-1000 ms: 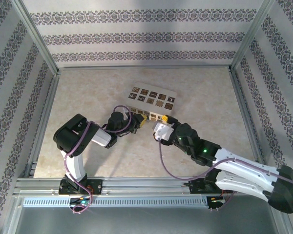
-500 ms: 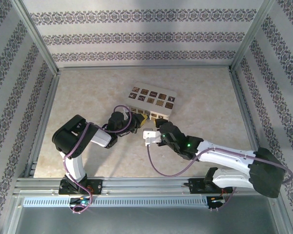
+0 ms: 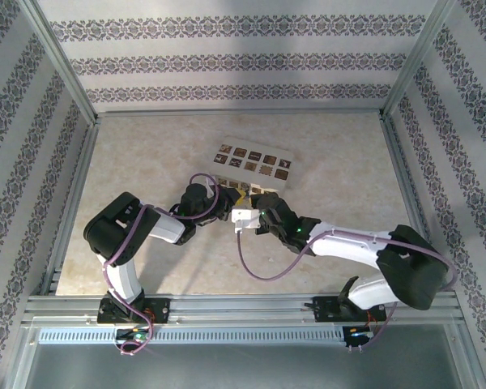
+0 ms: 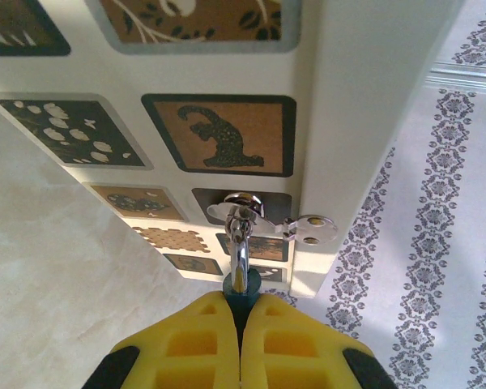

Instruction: Unlock the padlock with the key

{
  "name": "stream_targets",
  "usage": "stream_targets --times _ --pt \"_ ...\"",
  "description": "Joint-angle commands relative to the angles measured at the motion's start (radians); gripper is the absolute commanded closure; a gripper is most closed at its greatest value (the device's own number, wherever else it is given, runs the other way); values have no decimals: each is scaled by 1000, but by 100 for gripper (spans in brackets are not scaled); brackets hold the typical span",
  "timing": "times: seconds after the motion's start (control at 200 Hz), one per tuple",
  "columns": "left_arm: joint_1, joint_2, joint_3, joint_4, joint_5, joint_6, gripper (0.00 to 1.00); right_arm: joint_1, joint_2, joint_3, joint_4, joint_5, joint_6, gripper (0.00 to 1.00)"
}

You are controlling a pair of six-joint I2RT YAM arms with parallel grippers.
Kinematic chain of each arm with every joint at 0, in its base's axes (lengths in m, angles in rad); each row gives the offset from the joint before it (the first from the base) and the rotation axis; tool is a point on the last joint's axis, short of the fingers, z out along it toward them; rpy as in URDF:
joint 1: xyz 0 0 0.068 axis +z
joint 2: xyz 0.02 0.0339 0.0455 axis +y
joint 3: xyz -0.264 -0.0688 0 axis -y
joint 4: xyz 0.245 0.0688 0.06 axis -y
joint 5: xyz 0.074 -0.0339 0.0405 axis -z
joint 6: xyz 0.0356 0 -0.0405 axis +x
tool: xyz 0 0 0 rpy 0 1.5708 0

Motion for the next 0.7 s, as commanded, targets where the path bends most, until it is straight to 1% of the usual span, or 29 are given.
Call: stream_targets --times 0.0,0.45,0.695 --pt "-16 -39 35 27 4 6 100 -13 28 34 49 -32 -10 64" --pt "-18 -41 41 17 4 5 100 -33 82 30 104 -50 17 75" --pt "-18 -43 39 20 3 2 100 -36 109 15 139 -32 28 77"
